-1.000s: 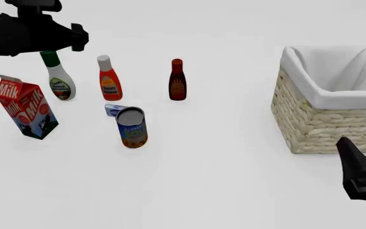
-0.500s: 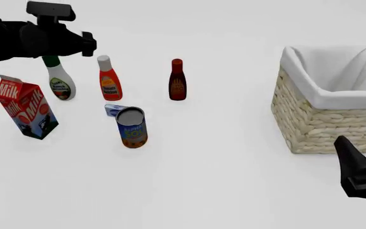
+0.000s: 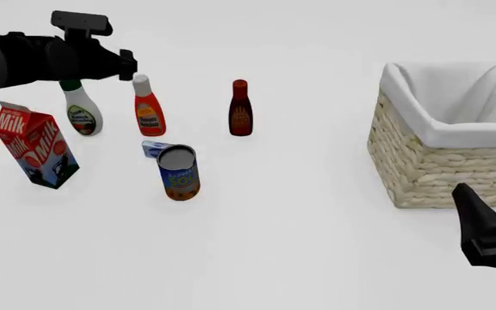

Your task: Pick the ketchup and place it in the basket.

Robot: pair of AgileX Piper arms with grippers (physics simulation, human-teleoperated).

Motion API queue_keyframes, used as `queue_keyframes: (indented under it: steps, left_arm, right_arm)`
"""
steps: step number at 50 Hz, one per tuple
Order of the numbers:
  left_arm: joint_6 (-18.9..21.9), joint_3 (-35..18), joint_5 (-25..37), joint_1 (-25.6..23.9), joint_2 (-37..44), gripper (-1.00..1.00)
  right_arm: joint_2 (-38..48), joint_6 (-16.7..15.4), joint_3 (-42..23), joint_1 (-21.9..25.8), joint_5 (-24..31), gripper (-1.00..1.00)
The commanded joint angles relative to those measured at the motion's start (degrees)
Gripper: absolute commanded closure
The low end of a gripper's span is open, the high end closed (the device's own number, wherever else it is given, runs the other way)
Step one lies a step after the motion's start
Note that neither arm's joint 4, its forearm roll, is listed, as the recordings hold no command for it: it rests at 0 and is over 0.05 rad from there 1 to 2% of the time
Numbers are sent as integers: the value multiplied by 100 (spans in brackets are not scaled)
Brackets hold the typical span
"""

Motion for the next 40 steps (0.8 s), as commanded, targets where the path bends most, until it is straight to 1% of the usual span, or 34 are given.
queue_keyframes:
  steps: [1,17,31,40]
  left_arm:
    - [47,-175,-72,7,300,-100]
    - [162,-374,-166,-34,687,-100]
    - [182,-621,-112,-91,936,-100]
    - [231,-593,-169,-98,1058,-100]
  right_arm:
    - [103,29,0,17,-86,-100]
    - [192,71,1,26,-170,-100]
    - [289,80,1,38,-254,-100]
    - [265,93,1,29,-246,-100]
